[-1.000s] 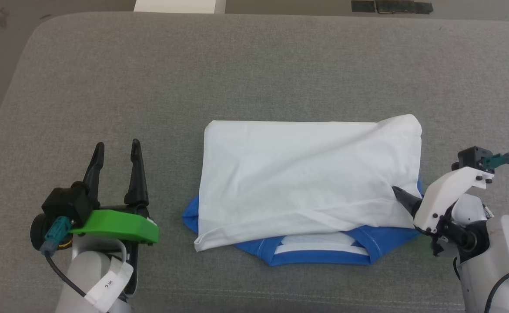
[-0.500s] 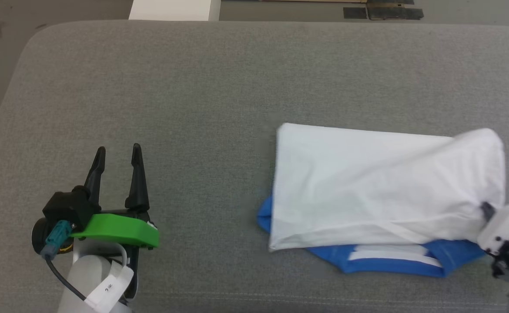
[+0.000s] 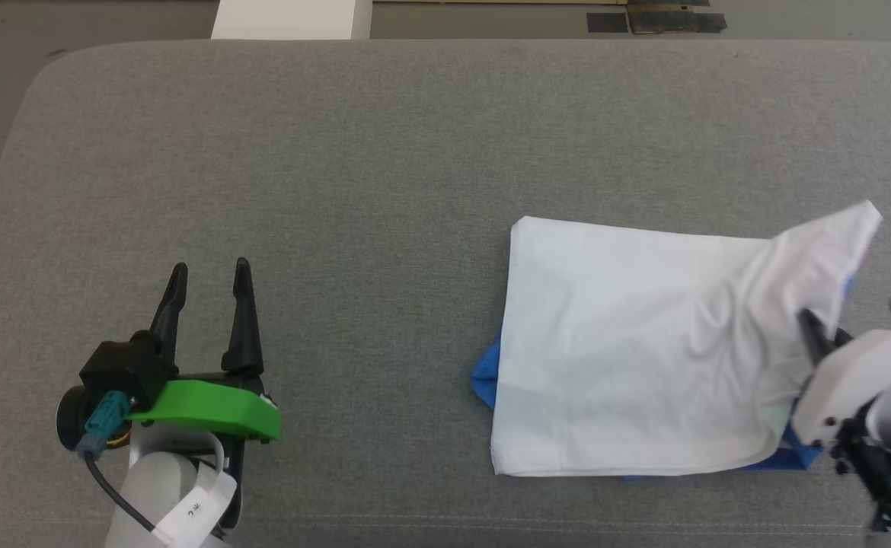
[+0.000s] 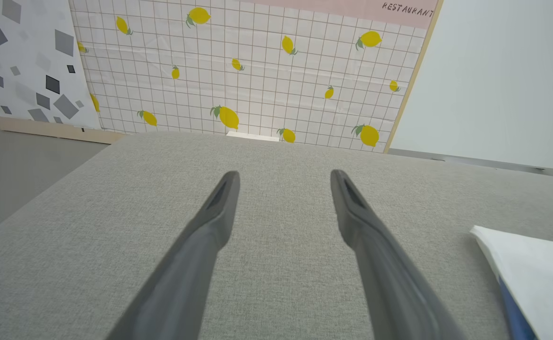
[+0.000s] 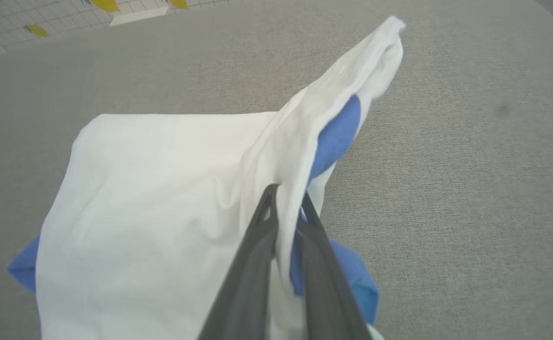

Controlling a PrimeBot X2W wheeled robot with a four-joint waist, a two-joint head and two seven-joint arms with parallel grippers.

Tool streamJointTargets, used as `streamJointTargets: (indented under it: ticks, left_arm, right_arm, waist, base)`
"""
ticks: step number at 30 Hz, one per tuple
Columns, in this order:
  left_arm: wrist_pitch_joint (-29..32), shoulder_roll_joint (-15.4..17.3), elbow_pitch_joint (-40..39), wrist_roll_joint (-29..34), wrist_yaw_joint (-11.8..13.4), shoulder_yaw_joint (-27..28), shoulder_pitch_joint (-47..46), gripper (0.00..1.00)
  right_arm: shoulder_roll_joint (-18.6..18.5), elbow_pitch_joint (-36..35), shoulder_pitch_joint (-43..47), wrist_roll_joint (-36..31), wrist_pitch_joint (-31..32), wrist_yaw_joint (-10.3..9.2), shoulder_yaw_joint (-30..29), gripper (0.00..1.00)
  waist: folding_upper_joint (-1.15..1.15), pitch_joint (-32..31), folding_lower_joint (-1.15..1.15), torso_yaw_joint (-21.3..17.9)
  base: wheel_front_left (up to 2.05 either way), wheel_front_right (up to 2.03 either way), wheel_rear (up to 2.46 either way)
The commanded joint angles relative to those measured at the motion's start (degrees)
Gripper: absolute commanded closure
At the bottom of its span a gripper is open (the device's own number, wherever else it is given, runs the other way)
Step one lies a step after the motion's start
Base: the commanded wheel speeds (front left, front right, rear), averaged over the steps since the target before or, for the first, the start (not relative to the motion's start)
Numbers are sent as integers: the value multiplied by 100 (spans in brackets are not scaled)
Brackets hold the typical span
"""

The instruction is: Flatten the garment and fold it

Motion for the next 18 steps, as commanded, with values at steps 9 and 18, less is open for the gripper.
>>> streamJointTargets:
  ticks: [9,18]
  left_arm:
    - [-27,-30,28,-8,-37,-94,-65,0]
    - [-27,-40,30,-59,-42,-162,-178,0]
  right_arm:
    - [-2,-868,-21,-199,604,-9,2216,100]
    - [-2,477,-658,-226,658,-9,3278,100]
  waist:
    - [0,119,0,138]
    - [0,309,0,396]
  base:
    - [0,0,0]
    - [0,0,0]
